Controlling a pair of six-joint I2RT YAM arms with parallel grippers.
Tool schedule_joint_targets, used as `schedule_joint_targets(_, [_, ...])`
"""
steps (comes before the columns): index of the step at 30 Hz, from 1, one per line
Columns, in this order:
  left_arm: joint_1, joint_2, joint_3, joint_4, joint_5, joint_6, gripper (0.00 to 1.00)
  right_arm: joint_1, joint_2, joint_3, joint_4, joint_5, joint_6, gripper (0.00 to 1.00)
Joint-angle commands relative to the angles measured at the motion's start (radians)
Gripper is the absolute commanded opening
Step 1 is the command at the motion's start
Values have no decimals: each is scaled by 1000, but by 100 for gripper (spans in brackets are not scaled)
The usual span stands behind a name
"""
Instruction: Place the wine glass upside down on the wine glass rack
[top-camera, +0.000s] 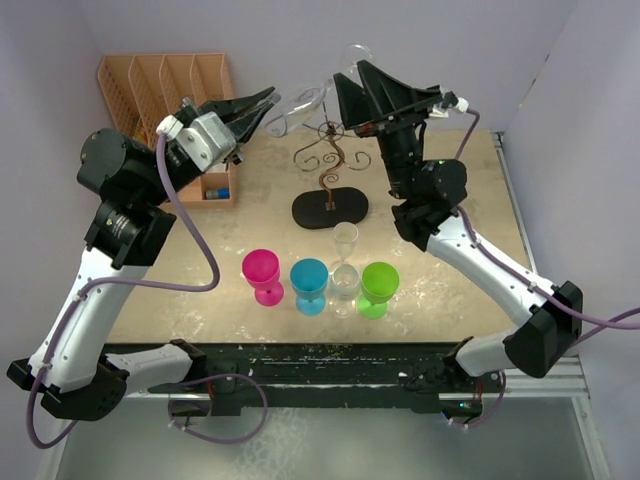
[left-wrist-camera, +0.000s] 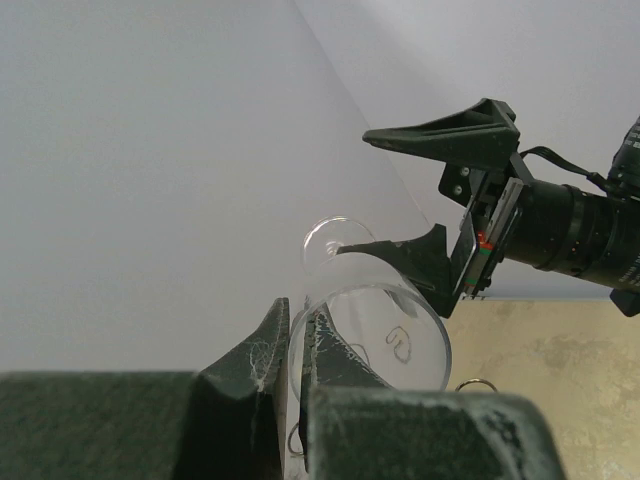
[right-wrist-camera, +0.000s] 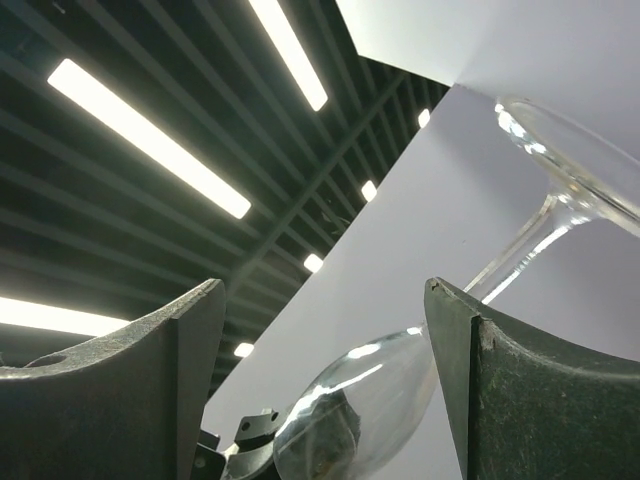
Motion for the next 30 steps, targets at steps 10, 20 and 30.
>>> schedule_joint_targets(10, [-18, -27, -4, 90, 19, 48, 0, 17, -89, -56, -89, 80, -21, 84])
schedule_joint_targets(20, [-21, -36, -50, 113, 53, 50, 0, 17, 16, 59, -55, 53, -14, 49])
schedule_joint_targets(30, [-24, -53, -140, 115, 59, 132, 0, 18, 29, 48, -7, 44, -54, 0])
